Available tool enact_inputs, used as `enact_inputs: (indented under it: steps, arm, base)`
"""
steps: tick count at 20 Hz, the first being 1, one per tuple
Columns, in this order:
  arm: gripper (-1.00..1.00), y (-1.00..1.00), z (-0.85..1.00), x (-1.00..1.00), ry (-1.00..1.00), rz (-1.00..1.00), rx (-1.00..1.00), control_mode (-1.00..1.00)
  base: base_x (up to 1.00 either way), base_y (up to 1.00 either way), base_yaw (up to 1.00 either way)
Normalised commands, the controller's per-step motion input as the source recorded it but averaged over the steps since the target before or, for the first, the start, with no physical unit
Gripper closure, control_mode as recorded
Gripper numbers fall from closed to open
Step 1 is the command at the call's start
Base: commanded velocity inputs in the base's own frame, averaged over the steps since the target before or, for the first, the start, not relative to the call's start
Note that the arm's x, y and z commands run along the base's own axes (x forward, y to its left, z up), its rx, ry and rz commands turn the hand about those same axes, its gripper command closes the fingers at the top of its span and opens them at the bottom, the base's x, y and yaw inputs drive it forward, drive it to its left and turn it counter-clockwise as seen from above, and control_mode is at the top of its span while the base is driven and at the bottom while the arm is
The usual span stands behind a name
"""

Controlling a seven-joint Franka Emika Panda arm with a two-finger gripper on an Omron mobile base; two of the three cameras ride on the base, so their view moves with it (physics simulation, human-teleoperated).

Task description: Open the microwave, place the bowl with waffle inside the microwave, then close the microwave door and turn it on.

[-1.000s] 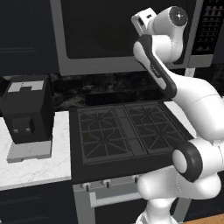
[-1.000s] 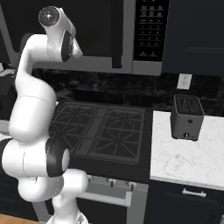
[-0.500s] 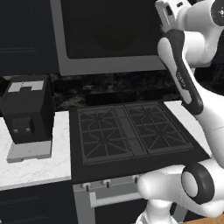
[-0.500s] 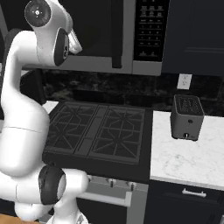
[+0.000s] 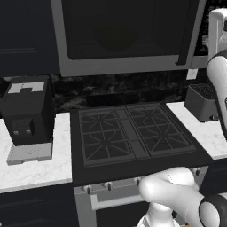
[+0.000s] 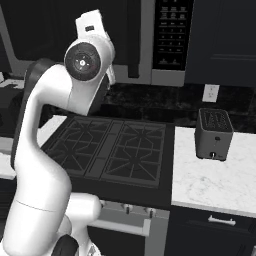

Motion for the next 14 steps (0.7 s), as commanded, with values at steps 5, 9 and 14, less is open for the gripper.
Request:
enact_inputs:
  steps: [5, 9, 14]
  arm:
    - [1.0, -0.98, -0.03, 0.0, 0.0, 0.03, 0.19, -1.0]
    - [1.0, -0.97, -0.21, 0.01, 0.0, 0.05, 0.2, -1.0]
    - [1.0, -0.94, -0.38, 0.01, 0.0, 0.06, 0.2, -1.0]
  base:
    - [0.0, 0.0, 0.0]
    - [0.0, 0.0, 0.0]
    - [0.0, 0.0, 0.0]
